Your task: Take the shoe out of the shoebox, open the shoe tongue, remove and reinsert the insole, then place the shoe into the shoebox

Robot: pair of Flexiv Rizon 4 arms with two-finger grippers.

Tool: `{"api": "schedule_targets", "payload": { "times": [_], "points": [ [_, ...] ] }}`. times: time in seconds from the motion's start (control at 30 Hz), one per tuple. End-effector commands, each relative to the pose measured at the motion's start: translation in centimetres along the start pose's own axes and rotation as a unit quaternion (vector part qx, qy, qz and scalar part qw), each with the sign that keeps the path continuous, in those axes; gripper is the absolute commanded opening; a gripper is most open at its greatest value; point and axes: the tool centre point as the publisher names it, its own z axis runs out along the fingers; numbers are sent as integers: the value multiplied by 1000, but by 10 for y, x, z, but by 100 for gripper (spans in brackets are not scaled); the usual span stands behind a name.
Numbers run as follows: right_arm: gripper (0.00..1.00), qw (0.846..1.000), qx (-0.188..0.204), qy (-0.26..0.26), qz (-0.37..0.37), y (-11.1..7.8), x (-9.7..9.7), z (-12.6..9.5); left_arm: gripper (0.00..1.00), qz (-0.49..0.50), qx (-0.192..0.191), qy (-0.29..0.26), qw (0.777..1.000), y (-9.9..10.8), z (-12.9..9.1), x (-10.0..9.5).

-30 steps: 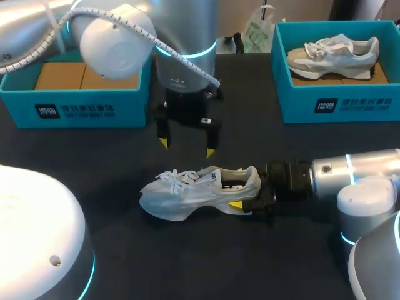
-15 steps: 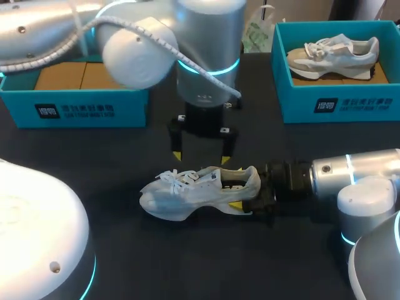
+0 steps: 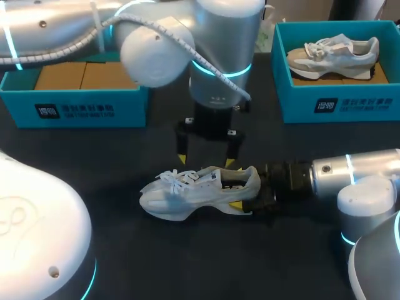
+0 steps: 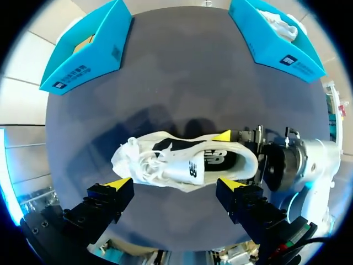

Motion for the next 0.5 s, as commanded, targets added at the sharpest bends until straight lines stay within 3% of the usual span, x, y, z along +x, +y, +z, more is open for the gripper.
{"api": "schedule_targets", "payload": {
  "times": [0.03,0.5],
  "points": [
    [0,1000,3,0,0,2,0,0,100,-12,-9,-22,1000,-7,16,23],
    [0,1000,3,0,0,2,0,0,100,-36,-40,-76,996,-19,45,41]
  ]
}}
